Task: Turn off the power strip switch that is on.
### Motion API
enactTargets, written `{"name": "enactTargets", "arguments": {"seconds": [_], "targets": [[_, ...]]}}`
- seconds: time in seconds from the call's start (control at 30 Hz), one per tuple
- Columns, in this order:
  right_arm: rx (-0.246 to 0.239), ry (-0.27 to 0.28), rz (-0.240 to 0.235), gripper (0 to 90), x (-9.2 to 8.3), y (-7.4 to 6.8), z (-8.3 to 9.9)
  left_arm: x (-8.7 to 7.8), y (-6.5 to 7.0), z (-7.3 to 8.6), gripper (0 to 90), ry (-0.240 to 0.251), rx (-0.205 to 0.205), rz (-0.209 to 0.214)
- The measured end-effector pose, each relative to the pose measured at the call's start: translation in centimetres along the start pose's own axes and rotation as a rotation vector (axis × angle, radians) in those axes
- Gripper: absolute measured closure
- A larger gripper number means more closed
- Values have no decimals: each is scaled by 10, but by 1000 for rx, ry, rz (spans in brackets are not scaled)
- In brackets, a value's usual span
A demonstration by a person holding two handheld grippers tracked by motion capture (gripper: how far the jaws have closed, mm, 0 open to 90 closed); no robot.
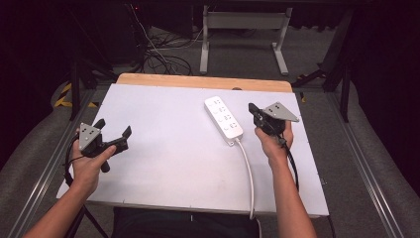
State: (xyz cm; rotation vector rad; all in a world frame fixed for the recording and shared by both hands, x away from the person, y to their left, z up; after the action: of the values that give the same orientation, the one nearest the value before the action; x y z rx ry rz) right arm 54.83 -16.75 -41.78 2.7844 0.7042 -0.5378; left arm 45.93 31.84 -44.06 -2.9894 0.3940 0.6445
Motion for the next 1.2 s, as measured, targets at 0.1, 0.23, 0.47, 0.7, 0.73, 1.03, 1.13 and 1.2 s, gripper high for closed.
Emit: {"name": "enactTargets", "arguments": {"seconds": [0.1, 0.23, 0.47, 0.7, 0.73, 1.03, 1.13, 1.2], "targets": [[2, -5, -14, 900, 5, -2, -1, -1, -1, 0, 60, 5, -3, -3], [2, -14, -51, 900, 13, -6, -6, -2, -2, 1, 62, 0, -5, -9], [-6, -74, -101, 900, 28, -13, -5, -2, -1, 2, 66, -2, 5, -8], [13, -169, -168, 900, 45, -25, -3, -1, -1, 2, 67, -8, 5, -8], [9, -190, -175, 900, 47, -27, -2, -1, -1, 2, 67, -8, 5, -7], [21, -346, -219, 900, 59, -35, 7, 0, -1, 2, 67, -9, 3, -7], [32, -370, -234, 900, 63, -36, 9, 0, -1, 2, 67, -13, 2, -9], [26, -396, -234, 900, 66, -36, 11, 0, -1, 2, 67, -14, 3, -7]]}}
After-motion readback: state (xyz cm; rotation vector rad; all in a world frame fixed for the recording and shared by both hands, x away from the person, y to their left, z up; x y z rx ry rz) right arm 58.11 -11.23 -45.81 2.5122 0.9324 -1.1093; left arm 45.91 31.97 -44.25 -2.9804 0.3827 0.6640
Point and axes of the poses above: each handheld gripper's, and its own axes: x roughly forward along the jaws, z roughly out of its underside, y roughly to its right, the point moved 1 cm from there along x, roughly forward along the jaws, and after that the axes turned 13 degrees about -y, right-handed, at the moved point
